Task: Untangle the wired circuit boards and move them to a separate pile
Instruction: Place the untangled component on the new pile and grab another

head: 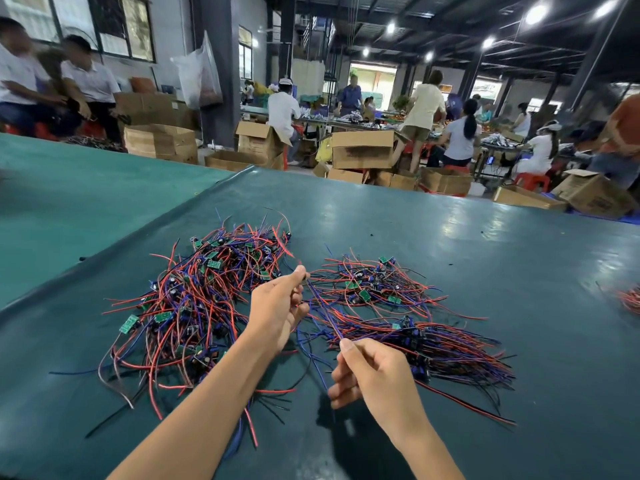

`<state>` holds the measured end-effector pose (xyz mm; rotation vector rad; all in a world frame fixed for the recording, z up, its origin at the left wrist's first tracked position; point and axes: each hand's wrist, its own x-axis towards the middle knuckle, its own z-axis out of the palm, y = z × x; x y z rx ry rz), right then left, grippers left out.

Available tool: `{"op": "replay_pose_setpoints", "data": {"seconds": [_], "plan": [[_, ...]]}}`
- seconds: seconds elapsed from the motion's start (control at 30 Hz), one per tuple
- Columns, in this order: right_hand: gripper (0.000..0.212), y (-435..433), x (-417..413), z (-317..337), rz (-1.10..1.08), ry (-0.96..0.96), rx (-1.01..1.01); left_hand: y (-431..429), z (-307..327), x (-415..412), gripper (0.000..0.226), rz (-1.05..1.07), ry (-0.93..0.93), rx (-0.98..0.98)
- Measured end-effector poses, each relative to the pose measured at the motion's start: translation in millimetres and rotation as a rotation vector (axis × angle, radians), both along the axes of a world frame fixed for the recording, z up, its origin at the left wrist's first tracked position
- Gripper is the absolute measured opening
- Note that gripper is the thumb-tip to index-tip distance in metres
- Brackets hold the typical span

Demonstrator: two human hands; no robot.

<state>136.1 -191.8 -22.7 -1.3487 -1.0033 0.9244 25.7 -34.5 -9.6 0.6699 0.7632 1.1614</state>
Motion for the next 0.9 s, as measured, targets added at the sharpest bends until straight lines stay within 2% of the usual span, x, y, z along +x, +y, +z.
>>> {"op": "replay_pose_setpoints", "data": {"seconds": [0.1, 0.2, 0.4, 0.5, 0.67, 0.9], "plan": [[0.039, -1, 2, -12, -0.118, -0.164, 0.041, 6, -3, -6, 0.015, -0.058, -0.066, -0.061], [0.050, -3, 3, -22, -0.206, -0.398, 0.098, 10, -9, -17, 0.019, -0.171, -0.221, -0.133], [0.047, -6, -5, -30, -0.249, -0.935, 0.305, 7, -19, -27, 0.035, -0.354, -0.437, -0.138], [0.047, -6, -9, -32, -0.272, -1.099, 0.274, 3, -17, -27, 0.037, -0.431, -0.534, -0.149], [0.054, -4, -11, -31, -0.376, -1.218, -0.010, -3, -15, -28, 0.037, -0.449, -0.561, -0.157], [0.048, -6, -11, -30, -0.366, -1.162, -0.119, -4, -17, -29, 0.039, -0.476, -0.542, -0.125]]}}
